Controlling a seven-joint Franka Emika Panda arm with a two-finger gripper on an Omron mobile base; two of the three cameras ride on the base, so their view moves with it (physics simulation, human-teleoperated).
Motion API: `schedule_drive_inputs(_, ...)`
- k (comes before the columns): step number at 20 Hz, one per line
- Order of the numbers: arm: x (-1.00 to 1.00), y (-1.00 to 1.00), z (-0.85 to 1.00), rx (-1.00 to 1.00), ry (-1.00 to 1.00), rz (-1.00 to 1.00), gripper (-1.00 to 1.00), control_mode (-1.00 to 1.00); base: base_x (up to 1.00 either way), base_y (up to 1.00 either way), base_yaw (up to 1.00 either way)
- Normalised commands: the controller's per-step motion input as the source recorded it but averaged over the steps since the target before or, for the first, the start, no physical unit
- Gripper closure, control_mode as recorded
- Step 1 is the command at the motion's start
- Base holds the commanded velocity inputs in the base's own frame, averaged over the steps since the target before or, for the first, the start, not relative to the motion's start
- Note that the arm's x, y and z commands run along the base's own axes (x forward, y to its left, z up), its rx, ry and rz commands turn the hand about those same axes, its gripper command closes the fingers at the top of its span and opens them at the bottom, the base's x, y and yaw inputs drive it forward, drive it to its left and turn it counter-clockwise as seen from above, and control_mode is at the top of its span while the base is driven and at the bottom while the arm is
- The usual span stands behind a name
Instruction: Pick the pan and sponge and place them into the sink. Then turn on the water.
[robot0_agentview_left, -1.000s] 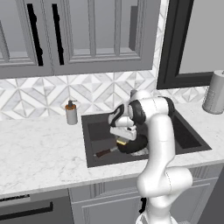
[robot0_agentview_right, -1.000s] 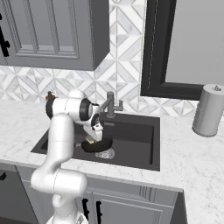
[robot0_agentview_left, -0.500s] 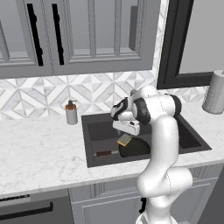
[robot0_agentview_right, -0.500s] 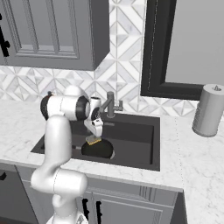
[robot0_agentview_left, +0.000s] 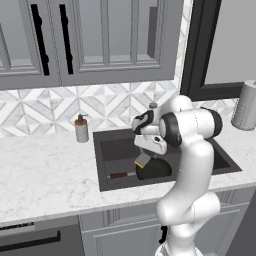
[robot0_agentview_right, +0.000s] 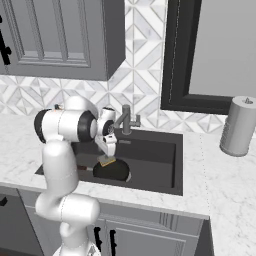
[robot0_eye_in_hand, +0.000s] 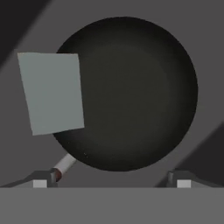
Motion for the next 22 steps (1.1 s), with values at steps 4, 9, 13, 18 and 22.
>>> schedule_drive_inputs(4, -0.32, 0.00, 0.39, 0.00, 0.01, 0.00, -1.00, -1.00, 0.00, 0.00, 0.00)
schedule_drive_inputs(9, -0.24, 0.00, 0.54, 0.00, 0.01, 0.01, -1.00, -1.00, 0.00, 0.00, 0.00)
schedule_drive_inputs(13, -0.45, -0.01, 0.53, 0.00, 0.01, 0.10, -1.00, -1.00, 0.00, 0.00, 0.00)
schedule_drive_inputs(18, -0.46, -0.28, 0.43, 0.00, 0.00, 0.23, -1.00, -1.00, 0.00, 0.00, 0.00)
schedule_drive_inputs(22, -0.31, -0.48, 0.31, 0.00, 0.00, 0.22, -1.00, -1.00, 0.00, 0.00, 0.00)
